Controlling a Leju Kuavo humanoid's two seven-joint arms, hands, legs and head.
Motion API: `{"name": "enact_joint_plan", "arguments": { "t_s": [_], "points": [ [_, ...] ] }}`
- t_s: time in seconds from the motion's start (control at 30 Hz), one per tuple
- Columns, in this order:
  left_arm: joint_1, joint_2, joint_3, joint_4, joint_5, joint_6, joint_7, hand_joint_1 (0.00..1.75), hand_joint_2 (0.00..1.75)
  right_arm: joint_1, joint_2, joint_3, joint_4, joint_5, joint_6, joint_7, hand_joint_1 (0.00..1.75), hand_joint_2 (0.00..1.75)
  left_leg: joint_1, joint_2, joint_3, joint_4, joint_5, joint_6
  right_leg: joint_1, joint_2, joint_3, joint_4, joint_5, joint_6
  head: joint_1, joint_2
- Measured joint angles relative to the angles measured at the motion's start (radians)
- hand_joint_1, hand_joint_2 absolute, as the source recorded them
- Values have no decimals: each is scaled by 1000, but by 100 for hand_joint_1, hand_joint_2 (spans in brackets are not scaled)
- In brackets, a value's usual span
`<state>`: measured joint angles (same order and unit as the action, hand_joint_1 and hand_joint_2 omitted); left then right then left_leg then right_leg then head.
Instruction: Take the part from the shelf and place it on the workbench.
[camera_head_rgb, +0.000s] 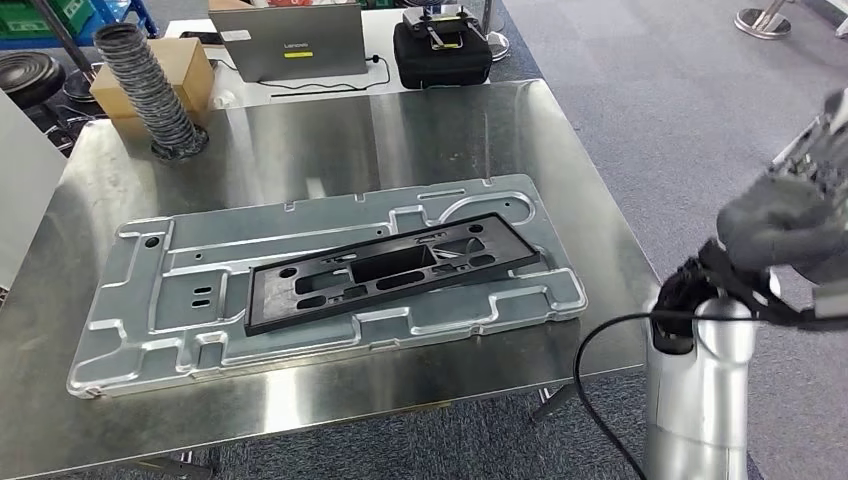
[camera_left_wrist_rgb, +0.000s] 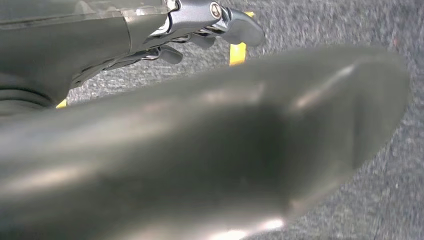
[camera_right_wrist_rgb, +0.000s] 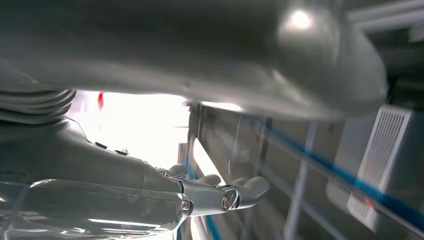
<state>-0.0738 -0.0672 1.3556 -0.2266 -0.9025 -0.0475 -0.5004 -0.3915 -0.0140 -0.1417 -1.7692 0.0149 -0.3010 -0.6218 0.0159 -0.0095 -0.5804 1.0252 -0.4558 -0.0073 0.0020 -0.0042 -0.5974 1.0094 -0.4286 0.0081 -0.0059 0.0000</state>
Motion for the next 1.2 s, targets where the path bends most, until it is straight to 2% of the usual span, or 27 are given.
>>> {"name": "enact_joint_plan", "arguments": {
  "t_s": [0.07,0.1,0.17,0.2,0.23,0.27,0.3,0.33,0.4,0.43,0.47,0.57,0.6,0.63,0.7,0.73,0.77,0.8,0.83,0.87,0.93,0.97,1.0,1.07,1.1,1.13,1.2],
  "points": [
    [2,-3,7,0,4,1,3,0,0,110,-11,-48,-29,49,-59,-35,0,0,2,0,0,-8,8,15,-3,1,-1,5,-9,11,0,0],
    [1,-4,11,0,4,1,4,0,0,161,-18,-72,-35,65,-82,-47,0,0,3,1,-1,-13,13,23,-5,2,-8,25,-31,17,2,0],
    [0,-5,16,0,4,1,5,0,0,253,-26,-116,-38,80,-118,-60,0,0,3,3,-9,-18,23,34,-9,4,-43,126,-109,27,5,0],
    [0,-5,17,0,4,0,4,0,0,297,-28,-136,-39,86,-134,-63,0,0,2,4,-15,-17,28,36,-11,4,-67,195,-150,30,6,0],
    [1,-5,18,0,3,-1,4,0,0,341,-29,-157,-39,92,-148,-63,0,0,0,4,-23,-17,33,37,-13,4,-83,251,-178,33,6,0],
    [2,-5,18,0,3,-3,3,0,0,383,-28,-177,-39,101,-160,-63,0,0,-1,4,-31,-16,38,37,-15,4,-84,278,-188,35,6,0],
    [4,-5,18,0,3,-5,1,0,0,420,-27,-198,-39,111,-167,-63,0,0,-2,4,-39,-14,43,36,-16,4,-64,263,-178,34,6,0],
    [5,-5,18,0,2,-7,-1,0,0,450,-25,-219,-39,125,-169,-63,0,44,-2,3,-48,-12,49,34,-17,4,-23,208,-155,32,6,0],
    [5,-5,19,0,1,-10,-6,0,0,494,-19,-259,-38,157,-161,-62,0,131,-4,3,-59,-10,62,26,-14,4,83,55,-116,25,5,0],
    [5,-6,19,0,-1,-12,-7,0,0,510,-15,-278,-37,168,-152,-62,0,175,-4,4,-60,-11,68,20,-11,4,117,4,-105,20,4,0],
    [4,-6,19,0,-4,-13,-8,0,0,523,-9,-297,-35,175,-140,-61,0,175,-4,4,-59,-13,75,14,-7,4,134,-23,-102,15,4,0],
    [6,-6,19,0,-12,-16,-11,0,0,552,10,-361,-25,183,-97,-60,0,175,-4,4,-62,-21,91,-6,-4,2,119,-34,-79,-5,3,0],
    [8,-6,19,0,-14,-16,-11,0,0,558,18,-380,-21,184,-78,-58,0,175,-4,3,-70,-9,71,-10,-7,1,109,-38,-67,-13,2,0],
    [9,-6,19,0,-17,-16,-11,0,0,563,26,-399,-18,184,-57,-56,0,175,-4,3,-82,22,31,-14,-9,0,96,-41,-53,-19,0,0],
    [10,-6,18,0,-22,-18,-10,0,0,573,44,-436,-11,190,-18,-51,0,175,-3,4,-112,143,-82,-17,-8,-1,65,-42,-28,-26,-4,0],
    [10,-6,18,0,-25,-19,-9,0,0,578,54,-453,-8,198,-4,-50,0,175,-3,4,-120,210,-121,-18,-6,-2,50,-41,-16,-27,-5,0],
    [10,-6,18,0,-27,-20,-9,0,0,582,64,-469,-5,212,5,-49,0,175,-4,4,-117,256,-135,-17,-3,-2,33,-39,-5,-28,-5,0],
    [9,-6,18,0,-29,-20,-8,0,0,585,75,-481,-3,227,11,-50,0,175,-4,4,-99,271,-125,-15,-1,-2,17,-36,5,-28,-5,0],
    [9,-5,18,0,-31,-20,-7,0,0,586,85,-493,-2,244,15,-50,0,175,-6,4,-63,248,-100,-12,1,-2,2,-32,14,-28,-5,0],
    [8,-5,18,0,-31,-20,-6,0,0,589,95,-503,-2,263,17,-51,0,175,-8,4,-9,190,-77,-7,2,-2,-12,-27,23,-26,-5,0],
    [2,-3,17,0,-33,-21,-6,0,0,594,113,-521,-1,301,20,-47,0,175,-14,5,108,34,-75,4,6,-2,-31,-16,37,-20,-4,0],
    [0,-3,17,0,-35,-22,-5,0,0,597,122,-529,1,322,23,-44,0,175,-18,5,143,-21,-85,9,6,-3,-35,-13,45,-16,-4,0],
    [-2,-2,16,0,-37,-23,-5,0,0,599,131,-537,5,343,28,-41,0,175,-21,5,158,-51,-94,13,5,-4,-37,-12,53,-10,-5,0],
    [-1,-4,16,0,-41,-23,-2,0,0,601,147,-554,24,386,38,-40,0,175,-21,8,148,-60,-79,23,1,-4,-40,-15,65,1,-7,0],
    [-1,-6,15,0,-44,-23,0,0,0,601,154,-563,40,409,41,-40,0,175,-19,11,139,-63,-66,31,0,-2,-47,-5,50,6,-7,0],
    [-1,-8,15,0,-46,-23,3,0,0,599,160,-573,64,437,43,-41,0,175,-17,14,126,-66,-52,36,-2,0,-58,22,15,12,-5,0],
    [-1,-11,15,0,-50,-23,13,0,0,589,171,-595,136,496,39,-44,0,175,-15,18,96,-67,-26,43,-10,3,-92,132,-91,23,-1,0]
  ]
}}
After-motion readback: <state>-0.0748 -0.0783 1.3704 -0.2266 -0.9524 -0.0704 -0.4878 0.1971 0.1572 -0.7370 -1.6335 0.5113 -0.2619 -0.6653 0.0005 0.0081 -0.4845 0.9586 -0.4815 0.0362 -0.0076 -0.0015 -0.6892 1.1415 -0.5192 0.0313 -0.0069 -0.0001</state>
